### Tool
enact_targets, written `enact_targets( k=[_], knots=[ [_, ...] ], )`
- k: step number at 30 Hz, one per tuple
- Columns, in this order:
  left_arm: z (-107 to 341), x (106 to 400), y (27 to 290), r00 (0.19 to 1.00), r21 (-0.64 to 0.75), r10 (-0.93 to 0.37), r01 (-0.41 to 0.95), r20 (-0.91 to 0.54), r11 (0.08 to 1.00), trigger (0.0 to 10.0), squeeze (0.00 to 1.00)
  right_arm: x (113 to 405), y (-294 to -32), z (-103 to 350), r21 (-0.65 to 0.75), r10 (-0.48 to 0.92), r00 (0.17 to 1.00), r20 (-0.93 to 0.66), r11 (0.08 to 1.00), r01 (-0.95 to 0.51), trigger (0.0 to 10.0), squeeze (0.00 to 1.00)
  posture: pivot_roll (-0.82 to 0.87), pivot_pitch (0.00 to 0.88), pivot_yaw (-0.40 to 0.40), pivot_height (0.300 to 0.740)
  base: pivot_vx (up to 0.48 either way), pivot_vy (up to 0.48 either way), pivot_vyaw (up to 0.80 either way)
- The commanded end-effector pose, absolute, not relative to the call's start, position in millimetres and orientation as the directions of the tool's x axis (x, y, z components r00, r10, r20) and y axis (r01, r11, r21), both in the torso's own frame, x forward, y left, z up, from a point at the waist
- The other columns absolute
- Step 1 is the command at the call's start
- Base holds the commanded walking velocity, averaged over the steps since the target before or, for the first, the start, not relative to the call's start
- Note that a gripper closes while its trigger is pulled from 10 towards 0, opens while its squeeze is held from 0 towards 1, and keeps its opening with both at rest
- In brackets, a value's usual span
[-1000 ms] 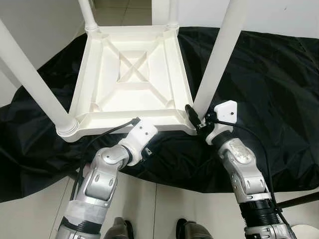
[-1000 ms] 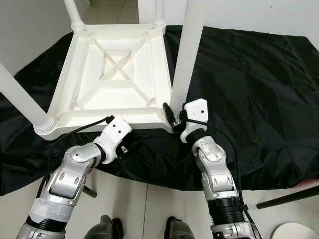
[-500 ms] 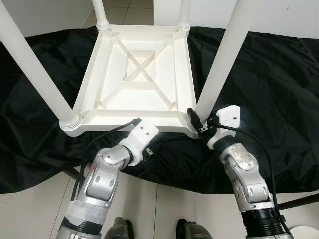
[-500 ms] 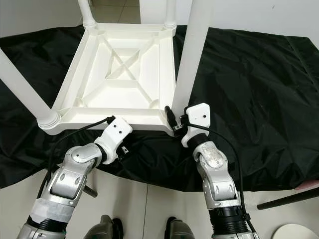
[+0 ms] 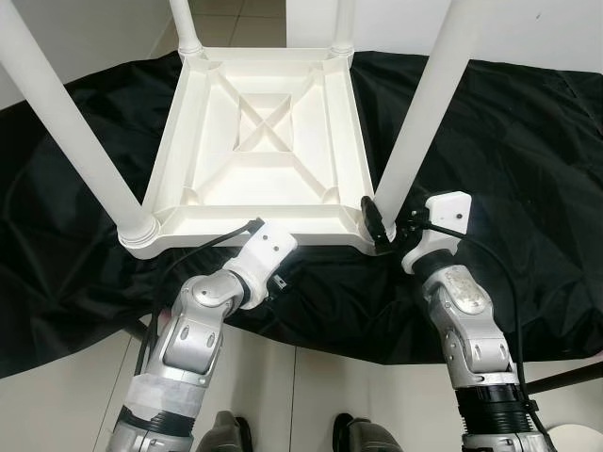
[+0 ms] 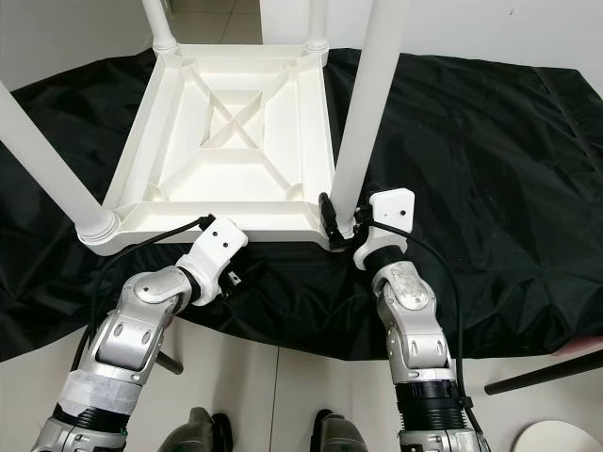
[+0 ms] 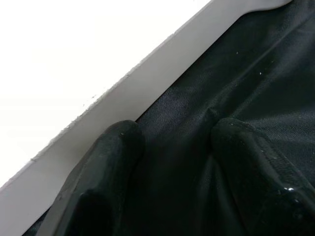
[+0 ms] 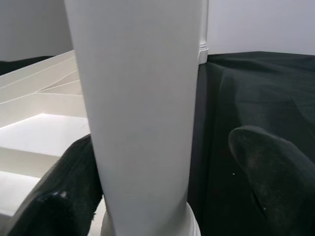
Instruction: Building children table
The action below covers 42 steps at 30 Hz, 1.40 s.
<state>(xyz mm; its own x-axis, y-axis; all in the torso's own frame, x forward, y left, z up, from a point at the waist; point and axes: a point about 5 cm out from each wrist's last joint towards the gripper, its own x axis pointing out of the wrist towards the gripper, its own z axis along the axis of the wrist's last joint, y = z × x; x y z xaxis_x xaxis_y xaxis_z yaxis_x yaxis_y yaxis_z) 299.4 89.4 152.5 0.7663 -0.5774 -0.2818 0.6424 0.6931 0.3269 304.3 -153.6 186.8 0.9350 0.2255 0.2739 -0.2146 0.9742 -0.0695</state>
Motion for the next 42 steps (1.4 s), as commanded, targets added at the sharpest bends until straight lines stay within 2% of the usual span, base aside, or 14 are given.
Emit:
enact_targets(
  k=[1,2,13,18,20,26,29,33,35,38,42],
  knots=[
    [152,307,109,0.899,0.389,-0.375,0.436,-0.225,0.812,10.0,0.00,305,-161,187,-0.070,0.189,0.942,0.278,0.982,-0.177,10.0,0.57,-0.12,0.151,0.041,0.740,0.000,0.000,0.00],
    [152,307,110,0.902,0.394,-0.371,0.431,-0.223,0.812,10.0,0.00,305,-160,186,-0.075,0.200,0.940,0.278,0.980,-0.186,10.0,0.00,-0.12,0.148,0.040,0.740,0.000,0.000,0.00],
    [150,312,117,0.929,0.430,-0.299,0.366,-0.218,0.825,10.0,0.00,305,-150,188,-0.090,0.259,0.919,0.298,0.966,-0.242,10.0,0.00,-0.11,0.144,0.036,0.740,0.000,0.000,0.00],
    [152,315,119,0.947,0.449,-0.261,0.319,-0.187,0.835,10.0,0.00,305,-148,188,-0.093,0.266,0.914,0.306,0.964,-0.249,10.0,0.00,-0.11,0.140,0.034,0.740,0.000,0.000,0.00],
    [158,319,122,0.967,0.455,-0.216,0.254,-0.135,0.854,10.0,0.00,305,-145,188,-0.089,0.273,0.910,0.314,0.962,-0.258,10.0,0.00,-0.11,0.137,0.030,0.740,0.000,0.000,0.00],
    [162,320,124,0.973,0.444,-0.202,0.230,-0.111,0.866,10.0,0.00,304,-143,186,-0.086,0.279,0.907,0.314,0.960,-0.266,10.0,0.00,-0.11,0.136,0.030,0.740,0.000,0.000,0.00],
    [163,306,115,0.928,0.401,-0.354,0.370,-0.117,0.838,10.0,0.00,301,-141,181,-0.088,0.301,0.907,0.293,0.954,-0.288,10.0,0.00,-0.10,0.141,0.031,0.740,0.000,0.000,0.00],
    [165,296,106,0.886,0.404,-0.451,0.453,-0.106,0.795,10.0,0.00,300,-140,178,-0.088,0.309,0.908,0.284,0.951,-0.296,10.0,0.00,-0.10,0.144,0.031,0.740,0.000,0.000,0.00],
    [165,296,106,0.886,0.404,-0.451,0.453,-0.106,0.795,10.0,0.00,300,-140,178,-0.088,0.309,0.908,0.284,0.951,-0.296,10.0,0.00,-0.10,0.144,0.031,0.740,0.000,0.000,0.00],
    [173,268,87,0.739,0.315,-0.669,0.655,-0.078,0.686,10.0,0.00,299,-139,176,-0.094,0.314,0.908,0.278,0.949,-0.300,10.0,0.00,-0.09,0.153,0.031,0.740,0.000,0.000,0.00],
    [180,258,82,0.685,0.312,-0.727,0.703,-0.057,0.639,10.0,0.00,299,-139,176,-0.091,0.315,0.908,0.277,0.949,-0.302,10.0,0.00,-0.09,0.156,0.030,0.740,0.000,0.000,0.00]
  ],
)
